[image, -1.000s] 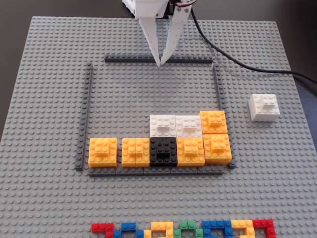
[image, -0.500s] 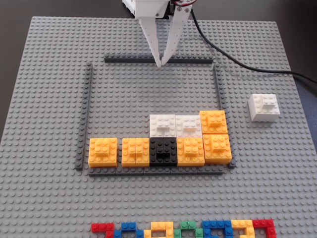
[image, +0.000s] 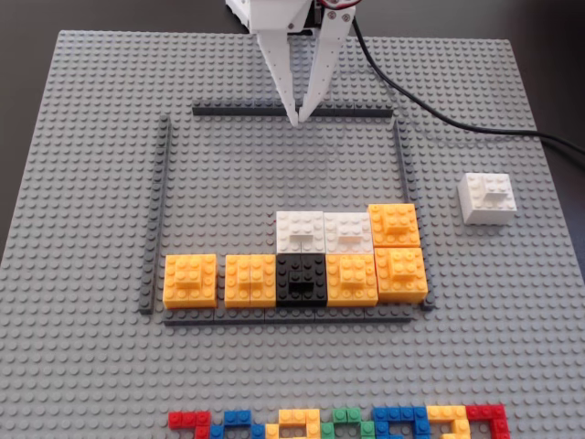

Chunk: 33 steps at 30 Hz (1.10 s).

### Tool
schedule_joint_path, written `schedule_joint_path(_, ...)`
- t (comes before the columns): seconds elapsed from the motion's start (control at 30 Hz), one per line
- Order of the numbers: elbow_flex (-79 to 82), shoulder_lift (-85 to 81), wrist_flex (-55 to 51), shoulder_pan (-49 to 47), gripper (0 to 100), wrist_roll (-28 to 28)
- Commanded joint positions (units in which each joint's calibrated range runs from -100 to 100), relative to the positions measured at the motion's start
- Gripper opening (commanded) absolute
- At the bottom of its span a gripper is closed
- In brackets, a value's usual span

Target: Grab the cube and place it into the grid

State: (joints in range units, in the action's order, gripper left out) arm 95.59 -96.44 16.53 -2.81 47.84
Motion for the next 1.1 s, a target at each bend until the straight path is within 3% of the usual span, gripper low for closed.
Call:
schedule_joint_path(0.0, -5.01, 3.23, 0.22, -1.28, 0, -0.59)
schedule_joint_path(0.57, -40.9, 27.13, -8.18, -10.49, 0, -6.84)
schedule_joint_path(1.07, -58.84, 50.09, -6.76, -19.18, 0, -12.21)
